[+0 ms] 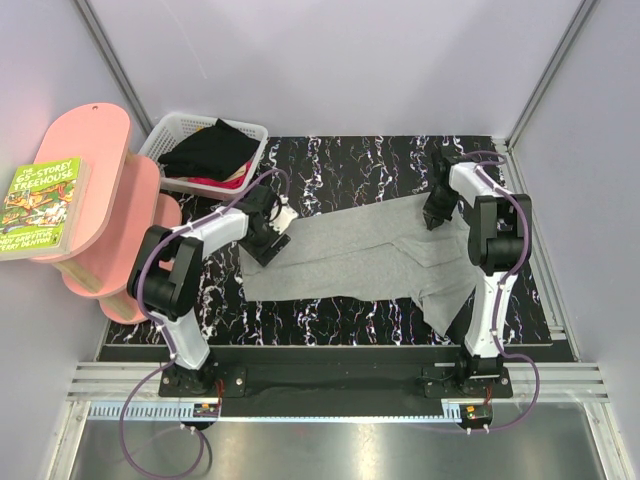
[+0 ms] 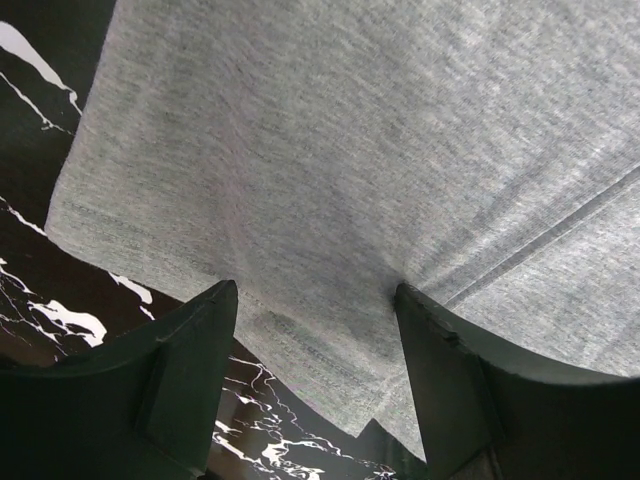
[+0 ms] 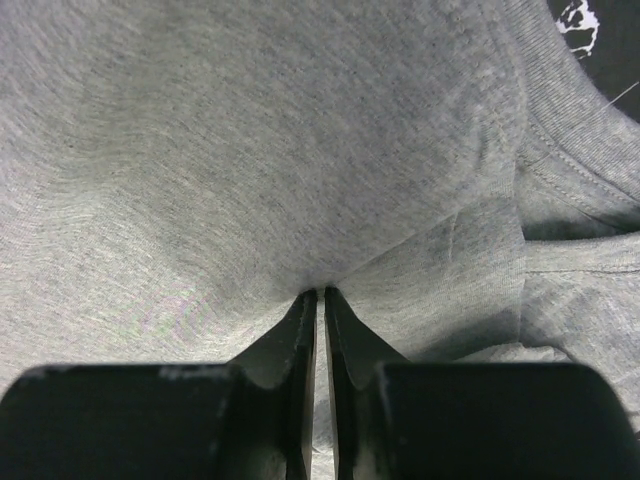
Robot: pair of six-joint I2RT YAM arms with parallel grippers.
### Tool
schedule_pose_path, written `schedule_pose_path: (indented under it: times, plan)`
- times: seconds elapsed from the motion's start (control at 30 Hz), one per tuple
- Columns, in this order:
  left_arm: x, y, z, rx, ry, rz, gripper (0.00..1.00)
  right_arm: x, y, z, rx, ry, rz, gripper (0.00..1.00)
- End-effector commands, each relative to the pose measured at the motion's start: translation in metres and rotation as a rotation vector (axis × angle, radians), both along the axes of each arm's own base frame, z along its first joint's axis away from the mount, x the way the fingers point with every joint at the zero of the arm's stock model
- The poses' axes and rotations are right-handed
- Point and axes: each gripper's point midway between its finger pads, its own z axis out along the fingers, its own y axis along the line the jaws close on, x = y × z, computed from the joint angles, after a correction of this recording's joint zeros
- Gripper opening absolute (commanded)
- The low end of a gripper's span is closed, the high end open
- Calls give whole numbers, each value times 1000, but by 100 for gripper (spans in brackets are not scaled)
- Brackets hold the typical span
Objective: Fold and stack the t-shirts
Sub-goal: Fold the flattened tshirt in 1/3 of the way
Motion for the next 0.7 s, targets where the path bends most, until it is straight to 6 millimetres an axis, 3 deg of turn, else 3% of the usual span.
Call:
schedule_pose_path:
  times: [0.0,0.1,0.2,0.3,0.43,0.53,0.57,0.63,0.67]
  plan:
    - [11,4,-10,20,-11,14,69,7,-15,-18,-32,11,-36,13]
    - [20,-2,-14,11,-6,14,69,10,-20,-23,-19,15,-55,13]
    - [45,-12,-12,1,-33,9,69,20,-20,-27,1,5,-67,13]
    - [92,-30,7,-22,-107,-4,69,33,-30,-28,28,-11,-93,13]
    - [128,-39,13,2,-147,-8,69,48,-31,-20,46,-34,-88,13]
    - [143,-38,19,28,-177,-3,69,63,-29,8,53,-102,-65,18]
    - [145,-38,23,27,-184,-4,69,68,-29,30,50,-151,-55,21]
    - [146,-38,40,18,-217,-4,70,73,-29,58,19,-212,-39,29]
    - [146,-38,60,4,-254,-2,70,76,-26,88,1,-275,-10,32]
